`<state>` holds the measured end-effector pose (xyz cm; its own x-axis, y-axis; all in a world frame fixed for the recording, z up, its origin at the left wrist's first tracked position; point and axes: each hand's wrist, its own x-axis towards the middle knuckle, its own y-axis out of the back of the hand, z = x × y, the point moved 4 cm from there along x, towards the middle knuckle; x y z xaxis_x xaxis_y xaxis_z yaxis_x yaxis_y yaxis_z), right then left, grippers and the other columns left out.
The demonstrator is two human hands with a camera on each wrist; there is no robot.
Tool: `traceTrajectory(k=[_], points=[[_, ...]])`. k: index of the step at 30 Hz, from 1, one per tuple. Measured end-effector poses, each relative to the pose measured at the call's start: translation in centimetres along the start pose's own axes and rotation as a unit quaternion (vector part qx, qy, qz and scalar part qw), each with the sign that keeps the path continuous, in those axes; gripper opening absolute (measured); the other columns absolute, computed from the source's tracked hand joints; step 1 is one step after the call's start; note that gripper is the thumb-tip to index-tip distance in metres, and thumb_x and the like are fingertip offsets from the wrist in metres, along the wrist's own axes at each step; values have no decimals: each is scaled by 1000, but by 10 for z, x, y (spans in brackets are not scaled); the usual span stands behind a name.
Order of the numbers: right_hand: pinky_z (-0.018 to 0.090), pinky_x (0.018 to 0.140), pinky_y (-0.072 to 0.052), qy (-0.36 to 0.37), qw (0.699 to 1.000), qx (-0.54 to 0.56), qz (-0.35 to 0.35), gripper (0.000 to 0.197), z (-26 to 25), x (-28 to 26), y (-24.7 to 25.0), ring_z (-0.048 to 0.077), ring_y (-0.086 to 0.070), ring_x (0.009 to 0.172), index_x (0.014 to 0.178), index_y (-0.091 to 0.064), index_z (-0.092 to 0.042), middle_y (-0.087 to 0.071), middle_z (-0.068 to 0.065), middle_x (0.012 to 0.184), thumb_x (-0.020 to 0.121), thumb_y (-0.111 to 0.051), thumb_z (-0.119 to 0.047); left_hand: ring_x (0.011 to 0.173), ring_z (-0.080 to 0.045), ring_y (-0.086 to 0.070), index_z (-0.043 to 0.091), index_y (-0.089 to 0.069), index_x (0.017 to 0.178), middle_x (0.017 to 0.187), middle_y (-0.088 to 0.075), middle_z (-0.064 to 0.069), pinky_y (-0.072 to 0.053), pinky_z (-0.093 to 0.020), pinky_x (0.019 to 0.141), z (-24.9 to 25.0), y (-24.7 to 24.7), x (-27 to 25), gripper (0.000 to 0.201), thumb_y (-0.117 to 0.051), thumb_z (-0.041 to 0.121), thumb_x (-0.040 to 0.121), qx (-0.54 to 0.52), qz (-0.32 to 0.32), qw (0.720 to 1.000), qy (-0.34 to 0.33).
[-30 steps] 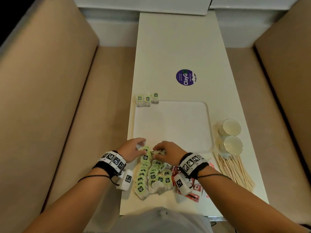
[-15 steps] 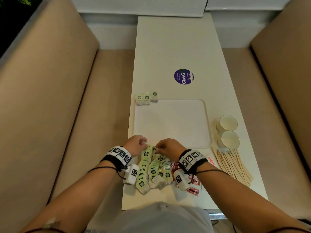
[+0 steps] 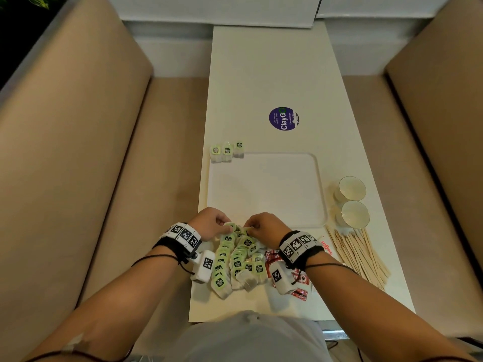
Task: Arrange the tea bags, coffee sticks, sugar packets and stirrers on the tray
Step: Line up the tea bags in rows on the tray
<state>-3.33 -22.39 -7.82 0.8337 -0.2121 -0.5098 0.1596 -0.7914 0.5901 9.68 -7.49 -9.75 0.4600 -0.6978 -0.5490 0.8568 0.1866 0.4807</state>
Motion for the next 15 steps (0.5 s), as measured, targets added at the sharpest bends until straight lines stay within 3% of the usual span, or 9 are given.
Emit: traceTrajectory(k=[4,6,8,11,15], points=[[26,84,-51,13,1000,9,19,19,-9,-4,8,12,-64,92,109,-74,-17,-72,0,104,97,-61,-22,58,-5,-46,24,-77,90,63,-54,10,-40,-22,62,11,8,-2,11,-83,27,81,-49,15,998,-27],[29,87,-53,22,999,30,37,19,-14,-7,17,13,-65,95,108,-75,-18,-73,-1,105,96,-60,-20,61,-5,-52,25,-77,94,68,-65,4,-45,-22,63,19,15,-5,11,-81,24,84,-72,14,997,-38],[33,90,-54,35,997,57,50,18,-19,-11,26,12,-67,95,104,-75,-19,-74,-3,103,96,-60,-19,76,-10,-64,21,-78,103,87,-77,-3,-54,-29,77,25,22,-6,18,-79,19,85,-113,16,993,-43],[33,88,-56,53,993,92,57,18,-25,-17,37,6,-69,90,101,-76,-22,-75,-9,97,96,-59,-20,92,-12,-71,15,-76,109,99,-78,1,-56,-29,90,33,32,-6,22,-75,10,87,-171,31,984,-47],[37,90,-59,81,977,191,45,16,-38,-25,47,11,-74,87,100,-76,-20,-77,-3,93,96,-60,-16,90,-14,-71,18,-77,100,98,-77,6,-57,-29,77,47,35,-7,18,-66,6,92,-274,33,960,-36]])
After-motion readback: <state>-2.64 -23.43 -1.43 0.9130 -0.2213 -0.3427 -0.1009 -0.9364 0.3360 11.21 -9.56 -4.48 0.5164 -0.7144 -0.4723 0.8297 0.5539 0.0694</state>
